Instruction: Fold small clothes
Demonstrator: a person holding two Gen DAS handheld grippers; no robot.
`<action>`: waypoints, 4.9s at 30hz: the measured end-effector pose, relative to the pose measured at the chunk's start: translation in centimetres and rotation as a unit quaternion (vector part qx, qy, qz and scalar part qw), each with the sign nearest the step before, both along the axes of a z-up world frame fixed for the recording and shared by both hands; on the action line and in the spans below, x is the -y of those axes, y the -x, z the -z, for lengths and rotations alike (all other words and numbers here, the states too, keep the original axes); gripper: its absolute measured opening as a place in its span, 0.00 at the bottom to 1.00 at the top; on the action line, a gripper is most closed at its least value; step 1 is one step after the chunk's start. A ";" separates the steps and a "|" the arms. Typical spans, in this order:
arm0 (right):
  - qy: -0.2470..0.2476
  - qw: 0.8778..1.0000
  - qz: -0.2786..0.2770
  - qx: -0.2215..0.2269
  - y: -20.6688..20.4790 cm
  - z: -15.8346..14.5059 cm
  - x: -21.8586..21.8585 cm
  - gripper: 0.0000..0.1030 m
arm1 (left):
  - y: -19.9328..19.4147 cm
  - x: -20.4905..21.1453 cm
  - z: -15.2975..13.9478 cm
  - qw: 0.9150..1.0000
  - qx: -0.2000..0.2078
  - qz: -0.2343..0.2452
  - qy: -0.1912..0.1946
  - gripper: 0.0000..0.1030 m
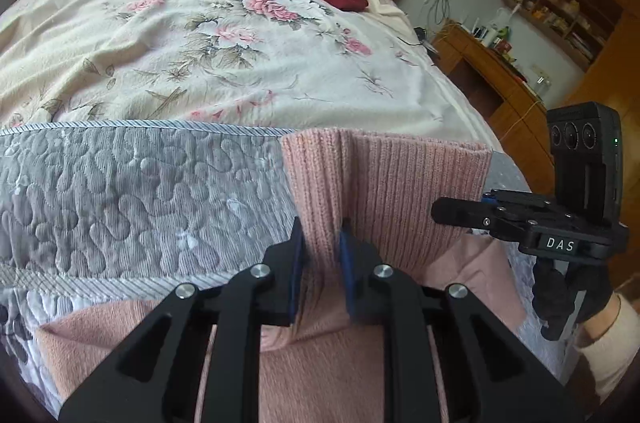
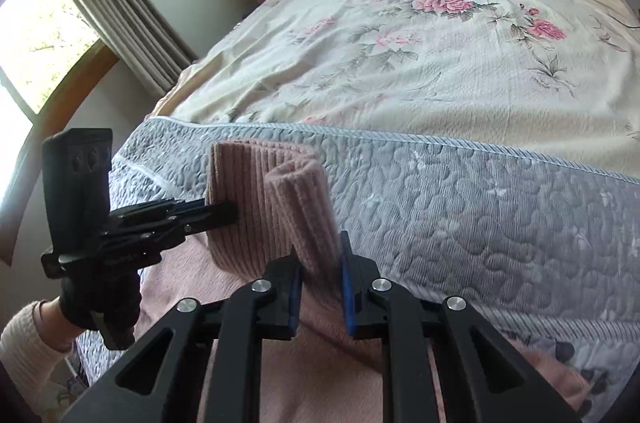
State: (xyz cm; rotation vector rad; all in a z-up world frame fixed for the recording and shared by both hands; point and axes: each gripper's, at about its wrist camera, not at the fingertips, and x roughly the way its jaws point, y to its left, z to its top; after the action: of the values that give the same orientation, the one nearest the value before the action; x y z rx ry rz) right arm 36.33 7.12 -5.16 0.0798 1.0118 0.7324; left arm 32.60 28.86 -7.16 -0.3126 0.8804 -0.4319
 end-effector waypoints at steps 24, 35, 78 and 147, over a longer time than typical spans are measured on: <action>-0.050 0.985 0.027 -0.162 11.5 5.8 5.2 0.48 | 13.0 -2.2 4.9 0.988 -0.131 0.022 0.080 0.27; -0.063 0.980 0.039 -0.186 11.0 7.9 6.1 0.09 | 12.1 -2.1 7.6 0.983 -0.165 0.022 0.073 0.05; 0.020 0.969 0.198 -0.149 48.0 6.0 20.4 0.50 | 52.2 -8.7 1.1 0.951 -0.177 -0.211 -0.138 0.60; -0.048 0.959 0.208 -0.189 26.5 4.4 23.4 0.26 | 31.8 -14.9 2.8 0.947 -0.177 -0.257 0.072 0.48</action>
State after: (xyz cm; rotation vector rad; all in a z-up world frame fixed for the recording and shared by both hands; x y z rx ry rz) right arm 9.88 -16.31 -9.51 0.5176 1.2703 0.3831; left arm 0.79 43.76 -9.95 -0.7505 1.0745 0.0512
